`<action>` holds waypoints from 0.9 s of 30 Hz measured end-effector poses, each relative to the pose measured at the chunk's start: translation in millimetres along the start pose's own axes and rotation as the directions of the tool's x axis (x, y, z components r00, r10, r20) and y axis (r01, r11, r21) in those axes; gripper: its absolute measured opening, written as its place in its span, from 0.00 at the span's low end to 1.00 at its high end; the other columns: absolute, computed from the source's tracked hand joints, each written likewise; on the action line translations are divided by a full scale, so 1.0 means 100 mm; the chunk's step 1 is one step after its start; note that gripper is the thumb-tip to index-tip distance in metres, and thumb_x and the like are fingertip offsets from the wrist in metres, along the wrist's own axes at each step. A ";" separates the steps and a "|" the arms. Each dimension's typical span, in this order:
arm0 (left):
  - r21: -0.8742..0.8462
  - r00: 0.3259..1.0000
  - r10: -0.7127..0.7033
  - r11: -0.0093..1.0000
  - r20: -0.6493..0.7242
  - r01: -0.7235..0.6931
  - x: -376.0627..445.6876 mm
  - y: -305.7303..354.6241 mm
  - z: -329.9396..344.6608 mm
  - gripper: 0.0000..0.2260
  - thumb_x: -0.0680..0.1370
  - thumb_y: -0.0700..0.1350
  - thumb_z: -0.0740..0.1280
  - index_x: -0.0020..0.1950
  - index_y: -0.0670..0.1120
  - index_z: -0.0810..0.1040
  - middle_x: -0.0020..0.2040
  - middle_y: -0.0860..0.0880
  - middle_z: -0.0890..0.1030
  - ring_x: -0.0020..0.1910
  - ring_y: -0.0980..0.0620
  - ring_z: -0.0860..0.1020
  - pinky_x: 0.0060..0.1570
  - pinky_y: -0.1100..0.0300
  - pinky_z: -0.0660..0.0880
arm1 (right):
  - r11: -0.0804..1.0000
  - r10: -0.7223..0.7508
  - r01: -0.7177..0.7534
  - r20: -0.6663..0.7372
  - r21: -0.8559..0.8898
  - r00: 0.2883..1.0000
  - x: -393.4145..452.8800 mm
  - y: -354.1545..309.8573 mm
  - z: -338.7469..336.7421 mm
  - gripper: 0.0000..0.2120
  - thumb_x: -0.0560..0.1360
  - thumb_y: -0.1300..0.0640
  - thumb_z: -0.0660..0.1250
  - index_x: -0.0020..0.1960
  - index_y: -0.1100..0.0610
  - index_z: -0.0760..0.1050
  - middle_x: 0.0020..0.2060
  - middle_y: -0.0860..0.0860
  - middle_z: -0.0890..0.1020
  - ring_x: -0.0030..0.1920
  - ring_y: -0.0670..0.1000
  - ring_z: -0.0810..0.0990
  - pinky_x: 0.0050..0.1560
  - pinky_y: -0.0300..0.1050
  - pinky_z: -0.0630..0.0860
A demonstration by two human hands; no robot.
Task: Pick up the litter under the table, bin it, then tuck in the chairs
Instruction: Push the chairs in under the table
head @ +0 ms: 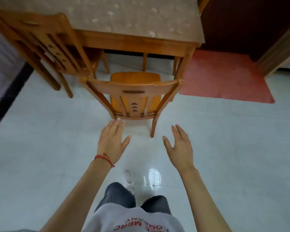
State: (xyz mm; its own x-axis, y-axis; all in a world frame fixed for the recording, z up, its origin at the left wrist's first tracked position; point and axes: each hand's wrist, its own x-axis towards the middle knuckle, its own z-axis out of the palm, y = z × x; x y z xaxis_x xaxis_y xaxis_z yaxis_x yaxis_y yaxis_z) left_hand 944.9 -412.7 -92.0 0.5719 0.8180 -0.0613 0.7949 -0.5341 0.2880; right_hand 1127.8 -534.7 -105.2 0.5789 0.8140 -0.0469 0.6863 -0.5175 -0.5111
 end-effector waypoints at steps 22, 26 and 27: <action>-0.764 0.850 -0.523 0.526 0.056 0.374 1.40 -0.37 -0.26 0.07 0.77 0.52 0.60 0.40 0.55 0.72 0.37 0.54 0.75 0.38 0.57 0.72 0.47 0.56 0.67 | 0.726 0.295 -0.280 0.083 0.628 0.952 1.51 -0.81 0.23 0.11 0.75 0.46 0.61 0.51 0.48 0.79 0.41 0.39 0.82 0.45 0.40 0.79 0.48 0.33 0.73; -0.779 0.811 -0.582 0.479 0.062 0.404 1.62 -0.42 -0.22 0.15 0.76 0.53 0.62 0.51 0.42 0.77 0.46 0.45 0.80 0.46 0.49 0.75 0.48 0.58 0.68 | 0.706 0.348 -0.320 0.085 0.631 0.934 1.75 -0.87 0.34 0.11 0.75 0.43 0.60 0.45 0.49 0.76 0.36 0.43 0.81 0.40 0.43 0.79 0.44 0.39 0.73; -0.786 0.796 -0.602 0.465 0.056 0.407 1.66 -0.42 -0.20 0.15 0.75 0.53 0.63 0.51 0.41 0.77 0.46 0.45 0.81 0.45 0.49 0.75 0.47 0.59 0.68 | 0.703 0.365 -0.338 0.091 0.626 0.926 1.81 -0.88 0.36 0.13 0.74 0.42 0.60 0.44 0.50 0.76 0.36 0.45 0.81 0.40 0.46 0.79 0.46 0.41 0.74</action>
State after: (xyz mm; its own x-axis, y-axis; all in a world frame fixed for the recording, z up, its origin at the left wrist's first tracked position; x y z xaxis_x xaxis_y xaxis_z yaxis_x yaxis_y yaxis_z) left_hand 1002.4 -249.7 -95.0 -0.0120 0.9611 -0.2758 0.4433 0.2524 0.8601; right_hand 1156.6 -332.2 -99.8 0.7471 0.5891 -0.3079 0.0108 -0.4740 -0.8805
